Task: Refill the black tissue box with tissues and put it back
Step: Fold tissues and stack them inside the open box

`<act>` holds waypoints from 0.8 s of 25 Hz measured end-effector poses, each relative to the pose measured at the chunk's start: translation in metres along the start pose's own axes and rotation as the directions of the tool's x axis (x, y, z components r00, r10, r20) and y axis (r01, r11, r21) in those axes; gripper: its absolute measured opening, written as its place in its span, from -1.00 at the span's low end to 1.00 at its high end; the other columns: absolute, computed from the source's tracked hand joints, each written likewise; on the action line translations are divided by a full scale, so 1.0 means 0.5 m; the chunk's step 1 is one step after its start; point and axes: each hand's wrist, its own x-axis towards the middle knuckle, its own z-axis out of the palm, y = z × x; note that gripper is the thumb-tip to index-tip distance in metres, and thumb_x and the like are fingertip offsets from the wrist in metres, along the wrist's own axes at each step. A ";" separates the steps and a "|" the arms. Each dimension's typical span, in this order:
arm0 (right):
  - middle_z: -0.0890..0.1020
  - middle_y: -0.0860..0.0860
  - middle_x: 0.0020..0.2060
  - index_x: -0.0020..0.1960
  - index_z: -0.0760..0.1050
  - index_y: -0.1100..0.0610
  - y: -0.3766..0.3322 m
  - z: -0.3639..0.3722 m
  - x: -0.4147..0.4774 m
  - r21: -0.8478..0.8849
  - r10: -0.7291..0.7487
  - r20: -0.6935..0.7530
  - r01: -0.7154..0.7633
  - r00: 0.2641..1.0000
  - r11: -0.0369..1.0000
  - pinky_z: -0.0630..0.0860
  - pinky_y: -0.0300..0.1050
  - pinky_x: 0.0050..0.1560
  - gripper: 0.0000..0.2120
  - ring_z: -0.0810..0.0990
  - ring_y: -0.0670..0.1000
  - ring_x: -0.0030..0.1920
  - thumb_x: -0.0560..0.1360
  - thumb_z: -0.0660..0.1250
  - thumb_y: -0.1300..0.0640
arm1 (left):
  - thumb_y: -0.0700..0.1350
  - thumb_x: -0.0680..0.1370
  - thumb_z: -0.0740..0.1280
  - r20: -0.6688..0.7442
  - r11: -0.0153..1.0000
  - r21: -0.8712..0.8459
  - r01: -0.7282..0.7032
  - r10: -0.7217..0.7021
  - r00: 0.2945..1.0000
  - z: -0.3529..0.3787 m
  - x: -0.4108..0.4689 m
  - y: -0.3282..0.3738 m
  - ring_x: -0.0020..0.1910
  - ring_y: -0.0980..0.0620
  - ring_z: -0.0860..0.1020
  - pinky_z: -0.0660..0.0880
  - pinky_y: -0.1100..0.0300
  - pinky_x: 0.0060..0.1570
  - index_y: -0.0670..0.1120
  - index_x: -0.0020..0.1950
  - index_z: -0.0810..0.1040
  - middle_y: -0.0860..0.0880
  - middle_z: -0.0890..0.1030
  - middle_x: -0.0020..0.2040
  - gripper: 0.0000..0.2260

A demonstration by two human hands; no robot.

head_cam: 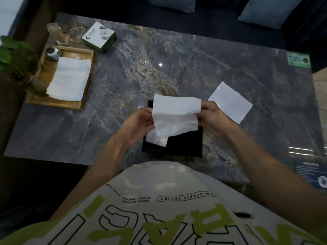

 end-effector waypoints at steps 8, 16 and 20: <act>0.74 -0.07 -0.19 0.08 0.62 0.19 0.000 0.013 0.008 -0.186 -0.049 0.036 0.055 0.998 0.981 0.65 -0.13 -0.04 -0.70 0.71 -0.08 -0.11 0.57 0.18 0.44 | 0.09 0.65 0.15 -0.048 0.973 0.166 0.160 -0.154 0.987 0.013 0.017 0.002 0.06 -0.04 0.63 0.56 0.12 0.03 -0.11 0.17 0.65 -0.10 0.67 0.10 -0.61; 0.70 0.09 -0.19 0.03 0.62 0.38 0.005 0.010 0.021 -0.257 -0.071 -0.039 0.059 0.997 0.965 0.61 -0.03 -0.04 -0.73 0.66 0.03 -0.11 0.54 0.14 0.48 | 0.06 0.40 0.42 0.024 0.918 0.396 0.025 -0.038 0.999 0.024 0.024 -0.004 -0.28 0.12 0.63 0.51 0.28 -0.26 -0.05 -0.12 0.74 0.01 0.71 -0.23 -0.78; 0.67 0.03 -0.19 -0.09 0.63 0.24 0.003 0.010 0.021 -0.185 -0.049 -0.005 0.047 0.999 0.982 0.58 -0.17 -0.13 -0.76 0.64 -0.04 -0.14 0.56 0.19 0.40 | 0.06 0.60 0.25 -0.035 0.909 0.416 0.025 -0.011 0.999 0.037 0.022 0.005 -0.33 0.13 0.65 0.51 0.34 -0.38 -0.07 -0.15 0.74 -0.01 0.72 -0.27 -0.66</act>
